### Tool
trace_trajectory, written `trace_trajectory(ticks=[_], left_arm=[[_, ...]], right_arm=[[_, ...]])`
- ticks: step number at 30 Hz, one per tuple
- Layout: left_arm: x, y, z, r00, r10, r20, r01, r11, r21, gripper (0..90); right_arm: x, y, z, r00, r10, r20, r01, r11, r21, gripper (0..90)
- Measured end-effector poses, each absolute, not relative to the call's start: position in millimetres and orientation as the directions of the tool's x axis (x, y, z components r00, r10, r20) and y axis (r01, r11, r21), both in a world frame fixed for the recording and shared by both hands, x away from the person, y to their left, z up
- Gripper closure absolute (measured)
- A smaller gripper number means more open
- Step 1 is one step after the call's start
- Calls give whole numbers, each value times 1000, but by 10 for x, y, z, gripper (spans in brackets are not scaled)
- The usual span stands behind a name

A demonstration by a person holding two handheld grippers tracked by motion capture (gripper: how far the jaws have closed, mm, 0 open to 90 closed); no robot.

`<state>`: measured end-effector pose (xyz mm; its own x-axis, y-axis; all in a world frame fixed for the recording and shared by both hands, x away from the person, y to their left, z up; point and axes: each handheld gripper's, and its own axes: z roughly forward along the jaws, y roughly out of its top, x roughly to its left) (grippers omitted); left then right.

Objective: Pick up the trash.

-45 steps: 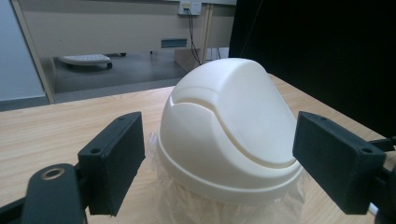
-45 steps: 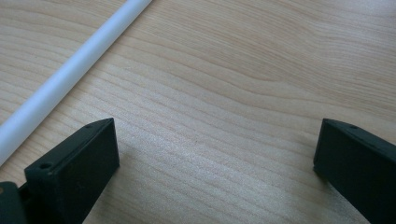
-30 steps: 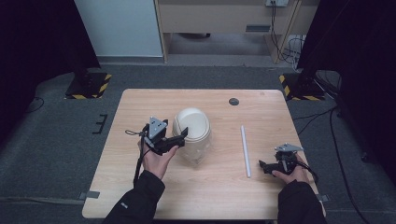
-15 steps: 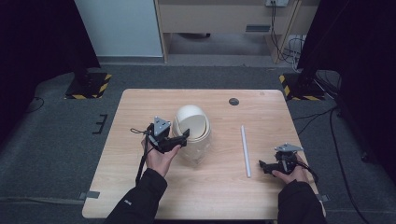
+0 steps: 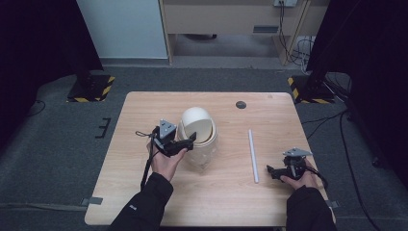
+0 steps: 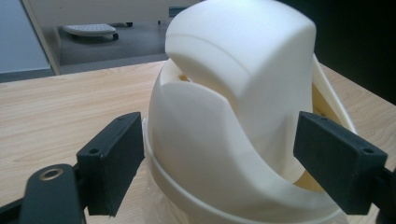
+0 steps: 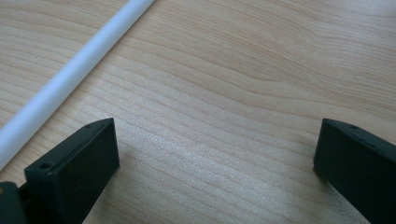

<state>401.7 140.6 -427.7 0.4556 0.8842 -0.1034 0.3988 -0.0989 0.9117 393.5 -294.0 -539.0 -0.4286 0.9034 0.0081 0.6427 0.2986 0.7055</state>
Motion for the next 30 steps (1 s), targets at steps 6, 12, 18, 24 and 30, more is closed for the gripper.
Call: trace_trajectory(ticks=[6,12,18,24,30], left_arm=[[4048,1404,-4182,474,875,-96,384,-107,917,161],[4147,1381,-4090,492,866,-92,382,-120,916,166],[4223,1363,-4057,509,856,-83,391,-145,909,169],[4251,1346,-4047,525,847,-78,390,-158,907,170],[4216,1344,-3974,542,839,-50,360,-178,916,192]], right_arm=[[3935,-2940,-5390,-428,904,9,643,298,705,5],[3935,-2940,-5390,-429,903,9,643,298,706,5],[3935,-2941,-5390,-428,904,8,643,299,705,5],[3935,-2940,-5390,-429,903,9,643,298,705,5],[3935,-2940,-5390,-429,903,9,643,298,706,5]])
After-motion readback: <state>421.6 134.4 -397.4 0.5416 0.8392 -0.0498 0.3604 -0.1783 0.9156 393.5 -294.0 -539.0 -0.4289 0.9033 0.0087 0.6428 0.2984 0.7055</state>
